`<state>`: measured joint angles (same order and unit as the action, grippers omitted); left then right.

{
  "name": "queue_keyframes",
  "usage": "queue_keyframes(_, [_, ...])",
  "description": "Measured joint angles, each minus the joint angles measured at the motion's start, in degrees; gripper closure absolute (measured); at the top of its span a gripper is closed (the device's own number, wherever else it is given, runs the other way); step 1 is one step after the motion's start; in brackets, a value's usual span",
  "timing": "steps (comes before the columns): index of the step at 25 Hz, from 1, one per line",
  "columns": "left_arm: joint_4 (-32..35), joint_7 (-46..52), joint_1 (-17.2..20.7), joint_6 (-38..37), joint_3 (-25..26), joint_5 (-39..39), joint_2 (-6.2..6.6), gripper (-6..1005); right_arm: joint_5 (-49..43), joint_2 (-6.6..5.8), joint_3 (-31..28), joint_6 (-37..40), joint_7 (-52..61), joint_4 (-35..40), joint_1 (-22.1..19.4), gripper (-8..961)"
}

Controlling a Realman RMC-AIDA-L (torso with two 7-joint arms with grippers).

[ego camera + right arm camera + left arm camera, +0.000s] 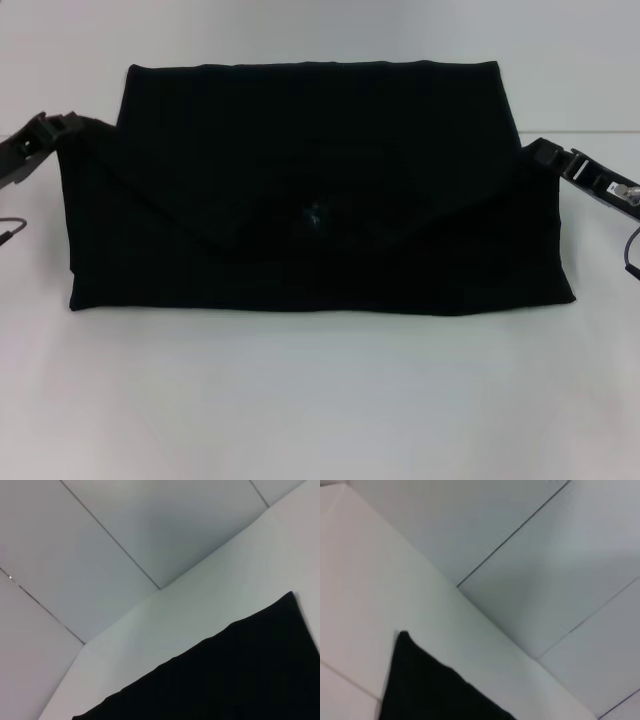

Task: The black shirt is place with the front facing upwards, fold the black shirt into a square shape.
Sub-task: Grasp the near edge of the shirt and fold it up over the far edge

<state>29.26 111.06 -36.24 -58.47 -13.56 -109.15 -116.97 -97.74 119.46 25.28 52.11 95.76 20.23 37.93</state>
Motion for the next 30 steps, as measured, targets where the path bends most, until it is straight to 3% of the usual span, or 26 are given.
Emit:
queue_keyframes(6, [-0.01, -1.11, -1.09, 0.93, -0.07, 0.51, 0.0, 992, 1.78, 0.03, 0.11, 0.02, -2.97, 0.14, 0.26, 801])
queue_keyframes(14, [-3.42, -5.97, -1.55, 7.14, -0.24, 0.58, -1.16, 993, 2.17, 0.24, 0.6, -5.33, -6.48, -1.62, 1.49, 788])
queue_keyframes(20, [-4.15, -8.24, -2.92, 13.51, -0.28, 0.64, -3.04, 993, 2.14, 0.33, 1.9, -9.06, -7.52, -2.33, 1.99, 779])
queue_keyframes(24, [-4.19, -8.26, -3.54, 15.04, -2.46, 0.45, -3.3, 983, 2.0, 0.33, 2.16, -9.21, -7.92, -2.49, 2.03, 772])
queue_keyframes(28, [-4.21, -7.97, -3.53, 15.48, -4.32, 0.68, -3.23, 896, 2.0, 0.34, 2.23, -9.19, -7.7, -2.56, 1.51, 766])
queue_keyframes(30, [-4.21, -7.67, -3.27, 15.5, -4.34, 0.69, -3.21, 835, 2.16, 0.33, 2.16, -9.01, -7.42, -2.57, 0.96, 693])
